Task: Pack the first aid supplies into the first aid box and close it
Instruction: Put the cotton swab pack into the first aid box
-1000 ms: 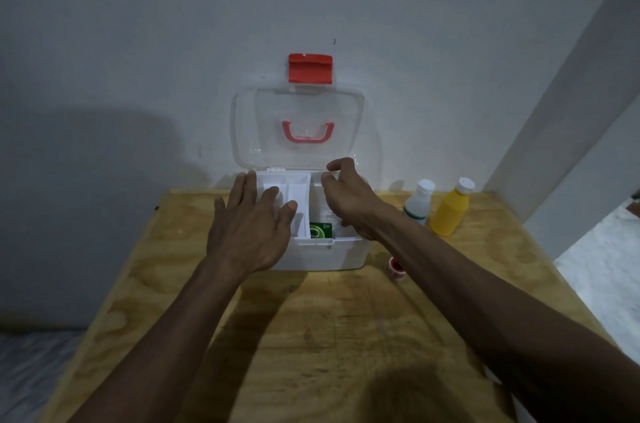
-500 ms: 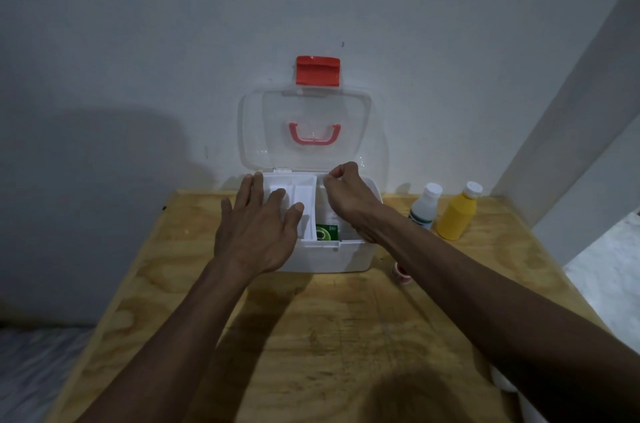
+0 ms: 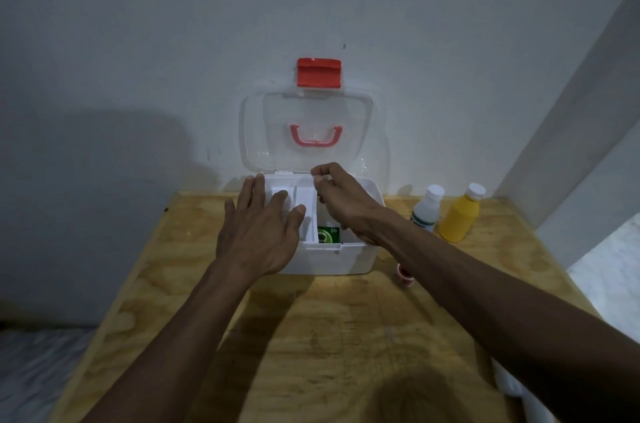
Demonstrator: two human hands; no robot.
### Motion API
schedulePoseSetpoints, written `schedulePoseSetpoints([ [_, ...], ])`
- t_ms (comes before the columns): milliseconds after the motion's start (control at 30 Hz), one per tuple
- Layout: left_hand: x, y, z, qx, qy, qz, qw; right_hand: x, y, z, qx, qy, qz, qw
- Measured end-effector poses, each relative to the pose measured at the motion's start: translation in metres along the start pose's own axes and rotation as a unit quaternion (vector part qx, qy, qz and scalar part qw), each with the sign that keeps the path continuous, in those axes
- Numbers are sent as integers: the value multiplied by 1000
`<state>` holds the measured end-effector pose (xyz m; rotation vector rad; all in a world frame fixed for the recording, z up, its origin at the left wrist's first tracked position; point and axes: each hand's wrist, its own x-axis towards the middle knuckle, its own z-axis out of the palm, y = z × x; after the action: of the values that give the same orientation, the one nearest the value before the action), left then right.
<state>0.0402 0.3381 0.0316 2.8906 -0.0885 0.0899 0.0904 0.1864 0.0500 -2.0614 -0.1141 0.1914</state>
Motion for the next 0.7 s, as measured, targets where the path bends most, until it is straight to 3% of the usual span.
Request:
schedulePoseSetpoints([
  [700,-1,2,-2,-5,-1,0,1000,1,0,4,13,-22,-5,1000],
])
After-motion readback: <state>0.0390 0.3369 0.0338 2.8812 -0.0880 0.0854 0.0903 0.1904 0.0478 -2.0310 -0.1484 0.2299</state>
